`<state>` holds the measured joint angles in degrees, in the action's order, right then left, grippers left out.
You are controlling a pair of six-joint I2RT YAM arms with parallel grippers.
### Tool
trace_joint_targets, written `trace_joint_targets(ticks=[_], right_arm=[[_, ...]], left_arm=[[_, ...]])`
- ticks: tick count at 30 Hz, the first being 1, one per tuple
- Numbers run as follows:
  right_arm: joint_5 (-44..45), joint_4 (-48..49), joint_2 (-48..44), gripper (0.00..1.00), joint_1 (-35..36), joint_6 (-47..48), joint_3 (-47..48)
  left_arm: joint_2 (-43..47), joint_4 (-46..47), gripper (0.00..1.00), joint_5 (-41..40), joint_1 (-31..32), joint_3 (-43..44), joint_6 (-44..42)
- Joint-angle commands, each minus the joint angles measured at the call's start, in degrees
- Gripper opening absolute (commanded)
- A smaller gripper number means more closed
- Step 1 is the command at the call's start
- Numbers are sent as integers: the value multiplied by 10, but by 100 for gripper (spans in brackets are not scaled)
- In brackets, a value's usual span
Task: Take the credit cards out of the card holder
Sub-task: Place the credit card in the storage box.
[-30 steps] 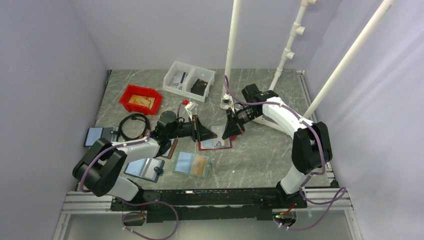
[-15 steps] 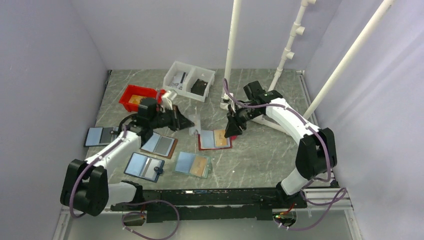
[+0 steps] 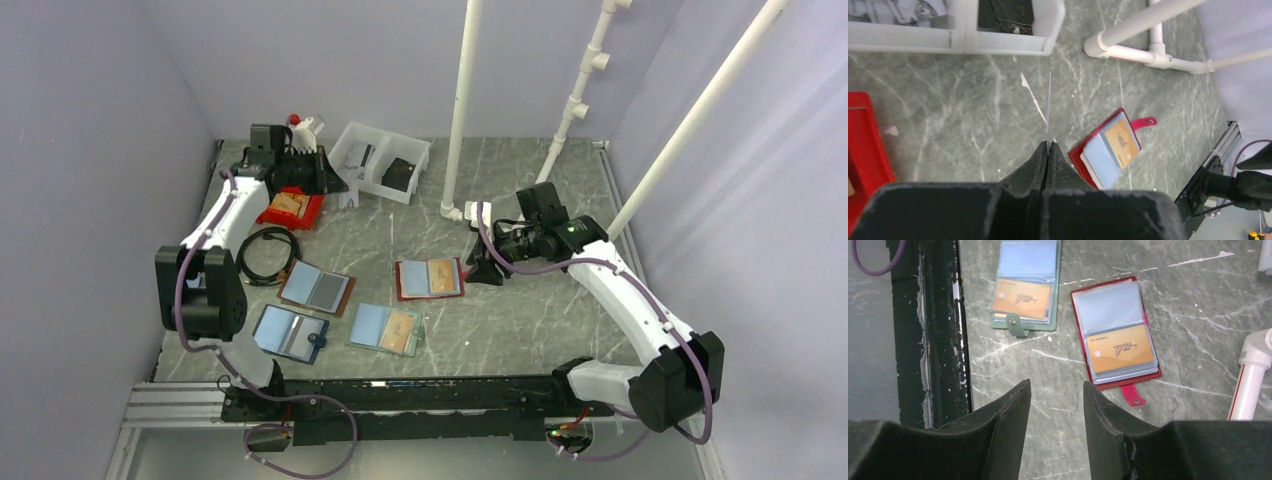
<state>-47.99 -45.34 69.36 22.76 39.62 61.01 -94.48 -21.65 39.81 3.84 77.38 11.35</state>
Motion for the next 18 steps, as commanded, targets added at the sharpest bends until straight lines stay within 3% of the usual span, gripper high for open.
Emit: trace_joint_targets(ticks=[1,18], right_arm=[[-2,18,11,46,-1,33,0],[20,16,25,46,-2,45,-2]], left_arm=[[-54,-74,0,-6,-8,98,-84],[-255,-70,0,-25,-27,301,-107]])
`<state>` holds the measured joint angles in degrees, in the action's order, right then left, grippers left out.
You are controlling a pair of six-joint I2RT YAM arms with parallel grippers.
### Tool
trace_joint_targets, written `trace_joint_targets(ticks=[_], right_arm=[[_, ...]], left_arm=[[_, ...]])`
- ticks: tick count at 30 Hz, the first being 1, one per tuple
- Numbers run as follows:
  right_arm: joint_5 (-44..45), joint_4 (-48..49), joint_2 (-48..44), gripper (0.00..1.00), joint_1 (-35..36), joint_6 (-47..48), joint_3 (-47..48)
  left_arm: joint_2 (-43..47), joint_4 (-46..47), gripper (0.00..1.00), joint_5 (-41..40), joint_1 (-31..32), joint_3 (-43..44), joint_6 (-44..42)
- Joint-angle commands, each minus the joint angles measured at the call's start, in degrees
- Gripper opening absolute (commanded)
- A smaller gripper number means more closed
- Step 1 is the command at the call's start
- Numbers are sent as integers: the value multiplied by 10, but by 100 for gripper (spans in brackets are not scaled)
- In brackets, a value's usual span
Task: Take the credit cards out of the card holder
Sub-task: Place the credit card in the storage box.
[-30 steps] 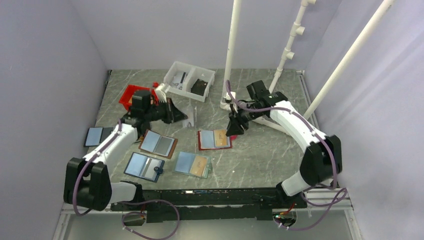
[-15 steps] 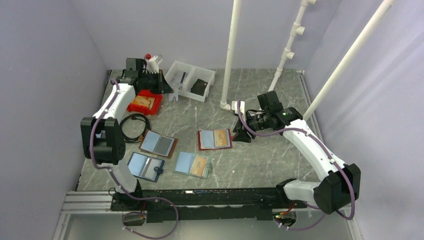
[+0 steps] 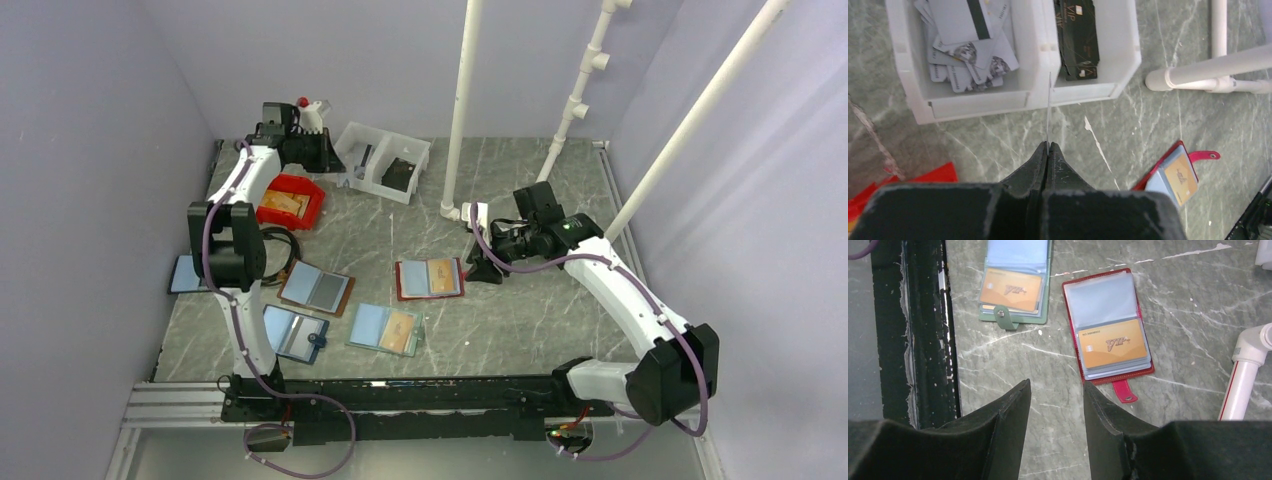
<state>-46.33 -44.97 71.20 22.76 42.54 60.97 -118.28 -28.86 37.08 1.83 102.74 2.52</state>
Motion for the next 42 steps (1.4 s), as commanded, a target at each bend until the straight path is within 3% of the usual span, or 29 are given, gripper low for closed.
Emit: trace_joint_targets(ticks=[1,23,35,42], right_arm=[[4,12,8,46,-2,16,-2],[9,14,35,46,7,19,-4],[20,12,57,46,17,21,-2],[25,7,75,46,21,23,3]], left_arm=[[-24,4,0,3,-8,55,-18],[-174,66,0,24,-16,191,32],[-188,146,0,31,-16,189,77],[-233,127,0,61,-16,239,77]])
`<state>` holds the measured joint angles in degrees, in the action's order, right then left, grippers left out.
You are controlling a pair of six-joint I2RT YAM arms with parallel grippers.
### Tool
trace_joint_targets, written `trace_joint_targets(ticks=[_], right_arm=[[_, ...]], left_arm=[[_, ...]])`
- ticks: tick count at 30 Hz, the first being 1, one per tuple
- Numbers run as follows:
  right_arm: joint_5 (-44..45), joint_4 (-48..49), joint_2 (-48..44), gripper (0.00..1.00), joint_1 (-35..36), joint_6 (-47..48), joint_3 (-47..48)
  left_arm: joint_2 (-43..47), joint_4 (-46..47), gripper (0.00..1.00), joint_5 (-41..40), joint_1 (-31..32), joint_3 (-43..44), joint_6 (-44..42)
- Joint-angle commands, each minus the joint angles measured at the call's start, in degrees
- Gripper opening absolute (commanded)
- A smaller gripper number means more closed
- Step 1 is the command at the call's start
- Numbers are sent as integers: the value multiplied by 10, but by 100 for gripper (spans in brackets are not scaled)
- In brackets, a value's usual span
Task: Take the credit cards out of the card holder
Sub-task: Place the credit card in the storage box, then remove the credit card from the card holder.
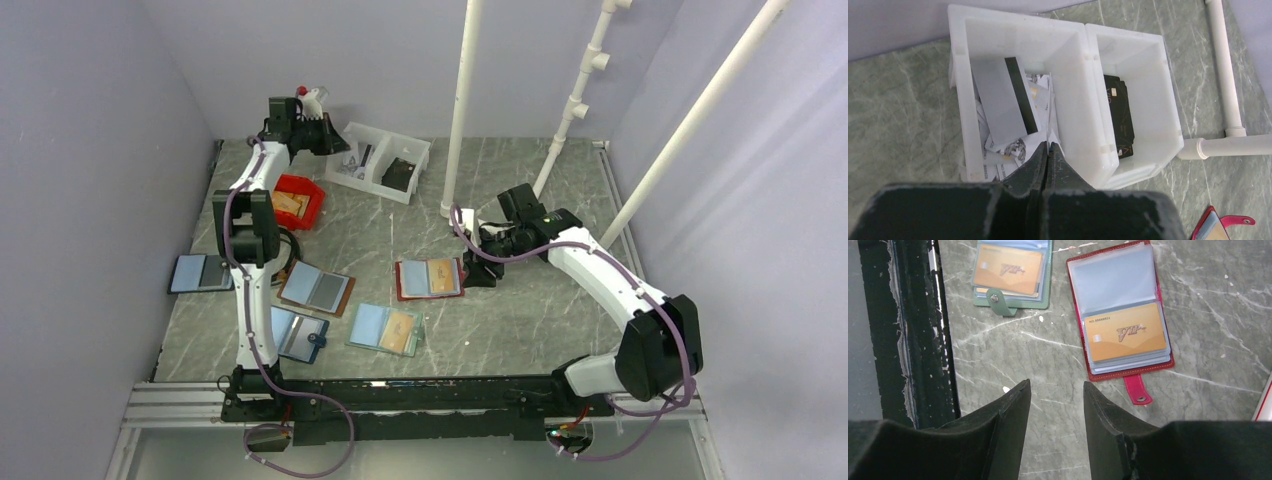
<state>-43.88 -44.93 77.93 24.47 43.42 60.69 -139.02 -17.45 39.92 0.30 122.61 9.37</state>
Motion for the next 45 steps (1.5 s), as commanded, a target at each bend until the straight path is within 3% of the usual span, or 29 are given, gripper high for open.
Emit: trace_joint_targets(ticks=[1,4,12,17,23,25,27,28,32,36,39,45], right_arm=[[1,6,10,46,5,14,7],[5,5,20,46,7,14,9],[13,3,30,46,10,14,10],[14,2,26,46,9,17,10],[3,-3,15,46,2,21,10],[-11,-7,8,46,-6,26,10],[-22,-6,-2,46,-19,26,8],[-27,-6,-8,46,-26,26,5],[-39,3,-28,46,-47,25,-6],[-43,11,-38,46,-66,25,-13],[-48,12,-40,46,-75,26,-16],[-57,25,-46,46,-95,19,-26]], left_arm=[[-30,16,0,34,-1,42,13],[-42,24,2,29,3,45,26],[-32,-34,43,-129,22,91,2],[49,-25,52,-211,24,55,-10],[216,55,63,-199,25,-112,8],[288,106,77,-186,23,-204,33],[361,176,97,-171,16,-335,82],[396,217,99,-157,7,-386,118],[502,376,100,3,-52,-572,277],[556,425,99,111,-73,-684,392],[592,383,99,144,-73,-735,397],[718,261,99,77,-49,-824,324]])
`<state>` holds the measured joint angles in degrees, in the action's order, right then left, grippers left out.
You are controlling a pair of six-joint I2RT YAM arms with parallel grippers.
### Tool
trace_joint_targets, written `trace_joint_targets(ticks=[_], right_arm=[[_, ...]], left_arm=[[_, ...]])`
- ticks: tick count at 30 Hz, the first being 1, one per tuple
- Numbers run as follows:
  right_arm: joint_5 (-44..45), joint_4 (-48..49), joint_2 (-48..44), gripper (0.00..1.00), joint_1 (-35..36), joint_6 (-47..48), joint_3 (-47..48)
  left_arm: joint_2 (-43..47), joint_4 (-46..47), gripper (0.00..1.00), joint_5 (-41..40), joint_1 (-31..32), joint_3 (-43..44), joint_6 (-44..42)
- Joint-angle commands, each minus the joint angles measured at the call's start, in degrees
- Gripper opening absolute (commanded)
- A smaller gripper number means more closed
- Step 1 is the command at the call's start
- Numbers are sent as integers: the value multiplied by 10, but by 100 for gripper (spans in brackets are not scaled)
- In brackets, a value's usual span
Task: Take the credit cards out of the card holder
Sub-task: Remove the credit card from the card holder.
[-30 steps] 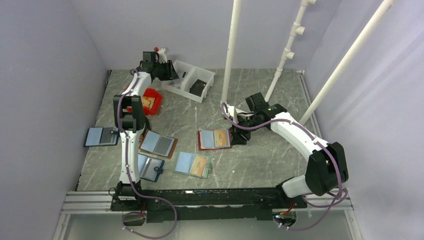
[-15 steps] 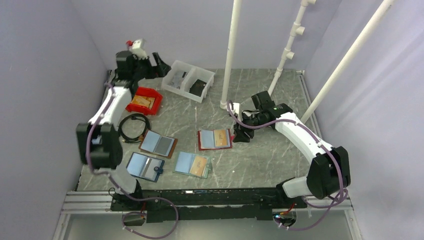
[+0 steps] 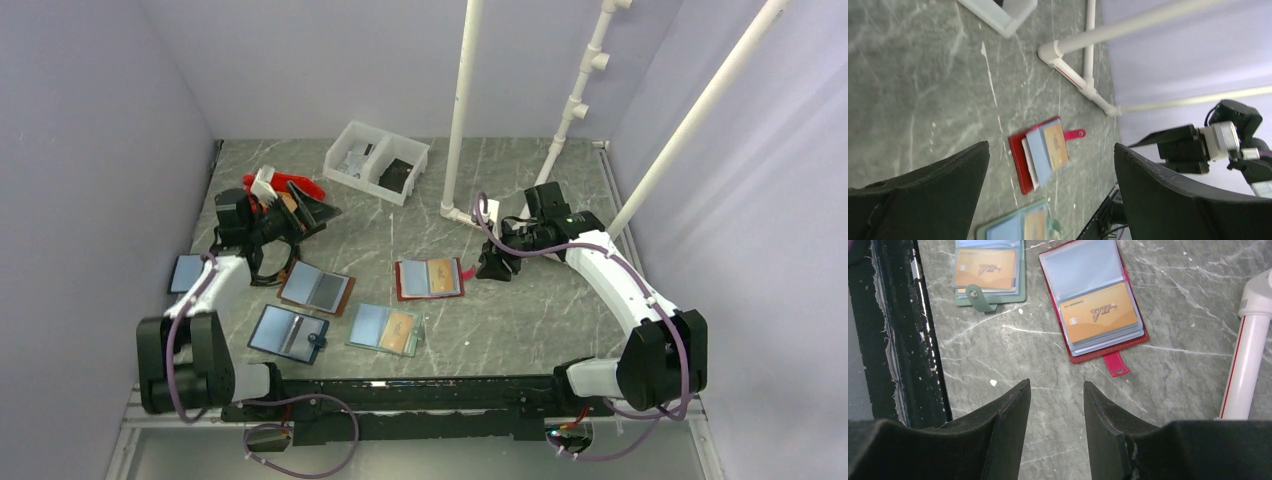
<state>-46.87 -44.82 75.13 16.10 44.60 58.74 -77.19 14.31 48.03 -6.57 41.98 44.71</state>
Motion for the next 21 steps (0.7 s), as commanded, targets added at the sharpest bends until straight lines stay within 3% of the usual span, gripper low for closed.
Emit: trace_joint_targets(ticks=[1,4,9,14,21], right_arm=[[-28,25,-19,46,-13,7,-8],[-27,28,-18,46,-14,7,-9],[-35,37,-13,47,-14,1,-15],[-41,66,0,46,-14,-29,-26],[-36,129,2,46,-12,-80,-51]], left_arm=[[113,-87,99,-20,32,-20,-49],[175,-166,99,-88,89,-28,-88],[254,-206,100,-196,188,-66,-91],[293,-174,99,-223,242,-101,-50],[274,-103,98,-226,274,-128,-5]])
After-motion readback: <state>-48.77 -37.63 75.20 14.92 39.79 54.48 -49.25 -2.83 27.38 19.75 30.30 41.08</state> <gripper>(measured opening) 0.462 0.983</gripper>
